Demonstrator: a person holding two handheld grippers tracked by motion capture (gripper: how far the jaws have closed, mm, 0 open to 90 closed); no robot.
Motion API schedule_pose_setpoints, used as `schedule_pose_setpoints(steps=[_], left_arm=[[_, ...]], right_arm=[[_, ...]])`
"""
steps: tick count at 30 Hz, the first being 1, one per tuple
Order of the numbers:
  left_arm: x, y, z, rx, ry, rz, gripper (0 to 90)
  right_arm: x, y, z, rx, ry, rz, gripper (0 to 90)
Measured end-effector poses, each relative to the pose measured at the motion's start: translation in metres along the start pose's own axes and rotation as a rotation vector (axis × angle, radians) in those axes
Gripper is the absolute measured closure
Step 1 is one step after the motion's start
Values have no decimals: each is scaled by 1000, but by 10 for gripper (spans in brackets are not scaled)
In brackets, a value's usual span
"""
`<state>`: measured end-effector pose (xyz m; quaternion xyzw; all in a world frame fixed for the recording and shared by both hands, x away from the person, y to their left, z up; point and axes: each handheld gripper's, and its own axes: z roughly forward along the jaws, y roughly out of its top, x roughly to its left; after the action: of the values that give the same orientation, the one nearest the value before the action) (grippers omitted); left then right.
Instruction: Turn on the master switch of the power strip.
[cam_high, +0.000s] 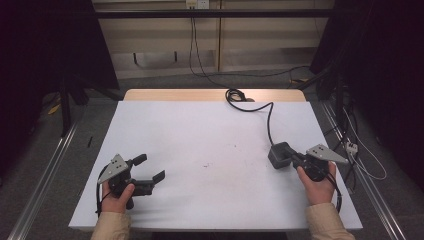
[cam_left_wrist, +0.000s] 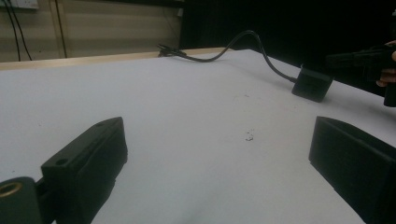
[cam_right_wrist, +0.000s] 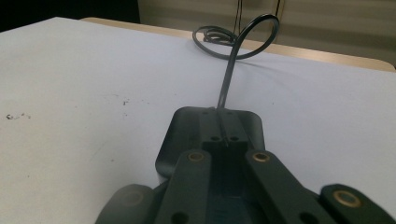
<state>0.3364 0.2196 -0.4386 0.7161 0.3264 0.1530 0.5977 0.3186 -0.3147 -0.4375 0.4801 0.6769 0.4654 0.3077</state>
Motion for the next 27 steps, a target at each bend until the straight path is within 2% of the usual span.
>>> schedule_pose_setpoints(steps=[27], left_arm=[[0,0,-1,-1,-1,1,40]], right_arm=[[0,-1,2,10,-7,9,900]])
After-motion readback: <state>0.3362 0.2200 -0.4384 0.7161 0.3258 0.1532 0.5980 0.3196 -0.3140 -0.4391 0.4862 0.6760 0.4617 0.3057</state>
